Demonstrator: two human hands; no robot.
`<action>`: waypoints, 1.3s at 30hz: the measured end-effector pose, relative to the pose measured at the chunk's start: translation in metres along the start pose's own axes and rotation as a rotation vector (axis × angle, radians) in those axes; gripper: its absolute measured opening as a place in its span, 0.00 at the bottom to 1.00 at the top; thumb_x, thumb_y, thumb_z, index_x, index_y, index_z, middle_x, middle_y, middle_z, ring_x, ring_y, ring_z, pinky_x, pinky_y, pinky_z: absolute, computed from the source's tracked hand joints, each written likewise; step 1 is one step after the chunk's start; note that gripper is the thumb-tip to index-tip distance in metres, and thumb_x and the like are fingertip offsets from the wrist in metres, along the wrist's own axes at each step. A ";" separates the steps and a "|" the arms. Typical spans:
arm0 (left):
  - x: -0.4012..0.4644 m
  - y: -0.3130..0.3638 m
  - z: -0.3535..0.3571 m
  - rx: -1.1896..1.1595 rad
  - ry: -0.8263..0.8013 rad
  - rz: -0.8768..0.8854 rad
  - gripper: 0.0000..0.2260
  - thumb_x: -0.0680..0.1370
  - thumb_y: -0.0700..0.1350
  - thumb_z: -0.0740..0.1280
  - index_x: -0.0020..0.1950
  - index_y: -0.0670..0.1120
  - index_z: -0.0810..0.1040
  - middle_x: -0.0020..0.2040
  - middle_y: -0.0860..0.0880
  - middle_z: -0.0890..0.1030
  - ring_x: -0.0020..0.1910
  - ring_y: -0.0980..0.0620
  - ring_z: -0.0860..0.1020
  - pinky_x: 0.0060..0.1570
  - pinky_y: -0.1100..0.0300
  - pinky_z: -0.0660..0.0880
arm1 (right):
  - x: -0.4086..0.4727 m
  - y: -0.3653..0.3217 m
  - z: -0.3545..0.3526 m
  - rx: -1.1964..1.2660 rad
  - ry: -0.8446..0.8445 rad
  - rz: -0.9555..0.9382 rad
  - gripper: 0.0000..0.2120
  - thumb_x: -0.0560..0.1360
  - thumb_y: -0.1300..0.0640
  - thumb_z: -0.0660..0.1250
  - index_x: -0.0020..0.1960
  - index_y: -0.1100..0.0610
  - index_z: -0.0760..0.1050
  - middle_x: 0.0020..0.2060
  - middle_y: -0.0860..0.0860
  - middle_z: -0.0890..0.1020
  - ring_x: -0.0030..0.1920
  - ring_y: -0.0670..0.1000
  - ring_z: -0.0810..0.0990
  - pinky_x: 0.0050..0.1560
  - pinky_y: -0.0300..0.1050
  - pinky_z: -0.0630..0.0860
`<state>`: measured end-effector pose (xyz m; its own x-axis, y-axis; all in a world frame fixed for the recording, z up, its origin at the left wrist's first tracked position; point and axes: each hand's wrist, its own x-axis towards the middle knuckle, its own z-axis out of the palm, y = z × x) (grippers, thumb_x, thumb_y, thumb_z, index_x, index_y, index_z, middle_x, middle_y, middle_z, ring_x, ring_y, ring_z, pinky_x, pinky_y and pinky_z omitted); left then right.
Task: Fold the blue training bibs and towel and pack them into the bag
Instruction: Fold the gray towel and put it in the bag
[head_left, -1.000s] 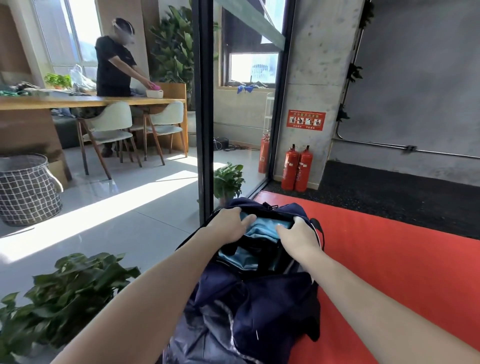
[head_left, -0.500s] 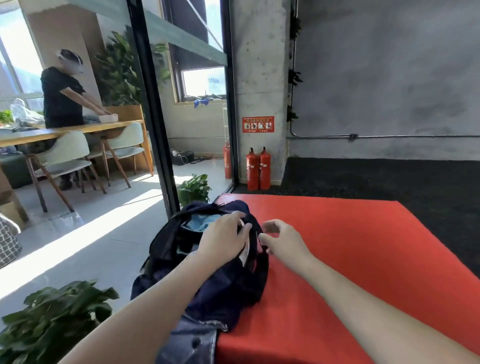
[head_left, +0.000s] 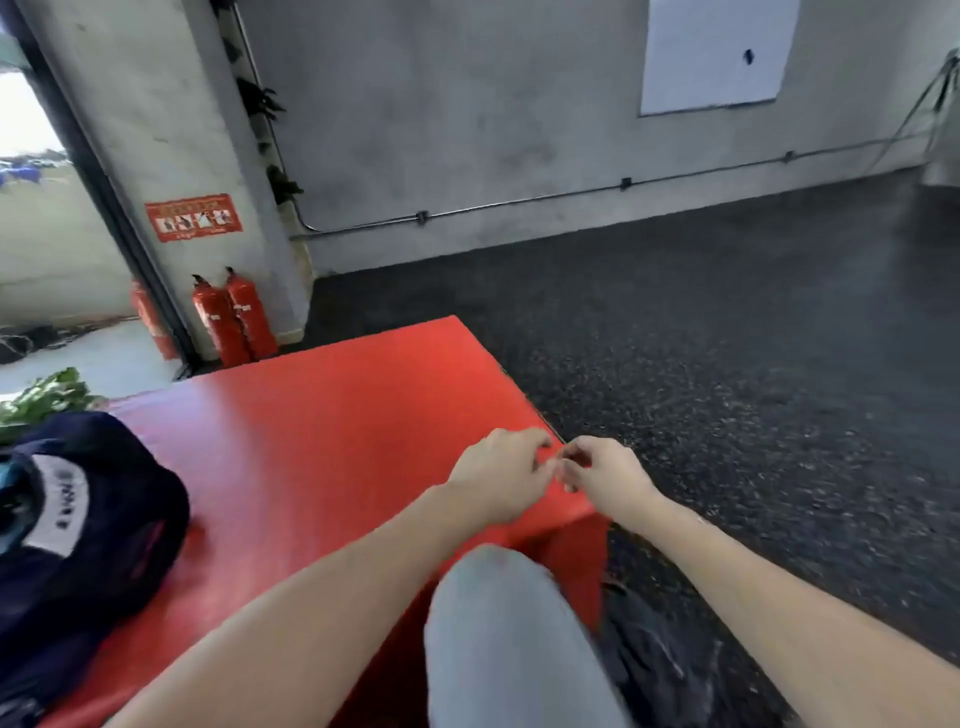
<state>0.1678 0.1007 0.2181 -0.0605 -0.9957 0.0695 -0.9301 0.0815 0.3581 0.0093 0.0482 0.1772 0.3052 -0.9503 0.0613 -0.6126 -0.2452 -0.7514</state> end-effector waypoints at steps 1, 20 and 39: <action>0.012 0.019 0.023 0.018 -0.064 0.032 0.15 0.80 0.58 0.61 0.64 0.56 0.76 0.56 0.50 0.83 0.58 0.45 0.80 0.55 0.49 0.78 | -0.005 0.027 -0.012 -0.025 0.009 0.037 0.06 0.77 0.60 0.67 0.45 0.52 0.82 0.33 0.48 0.84 0.34 0.44 0.80 0.34 0.31 0.69; 0.051 0.027 0.326 0.088 -0.699 -0.301 0.15 0.80 0.50 0.65 0.65 0.48 0.75 0.63 0.43 0.78 0.61 0.39 0.78 0.58 0.50 0.76 | -0.042 0.371 0.091 -0.084 -0.406 0.578 0.01 0.77 0.55 0.69 0.48 0.53 0.78 0.43 0.51 0.83 0.45 0.52 0.81 0.47 0.44 0.77; 0.056 -0.008 0.366 -0.174 -0.752 -0.379 0.16 0.78 0.52 0.69 0.65 0.51 0.77 0.58 0.46 0.81 0.57 0.43 0.80 0.59 0.52 0.77 | -0.020 0.408 0.128 -0.010 -0.263 0.667 0.05 0.80 0.55 0.66 0.46 0.54 0.76 0.39 0.49 0.82 0.41 0.52 0.82 0.47 0.50 0.80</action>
<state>0.0387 0.0282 -0.1219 -0.0378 -0.7160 -0.6971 -0.8708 -0.3186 0.3745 -0.1531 -0.0079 -0.2145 0.0283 -0.8209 -0.5704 -0.7364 0.3688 -0.5672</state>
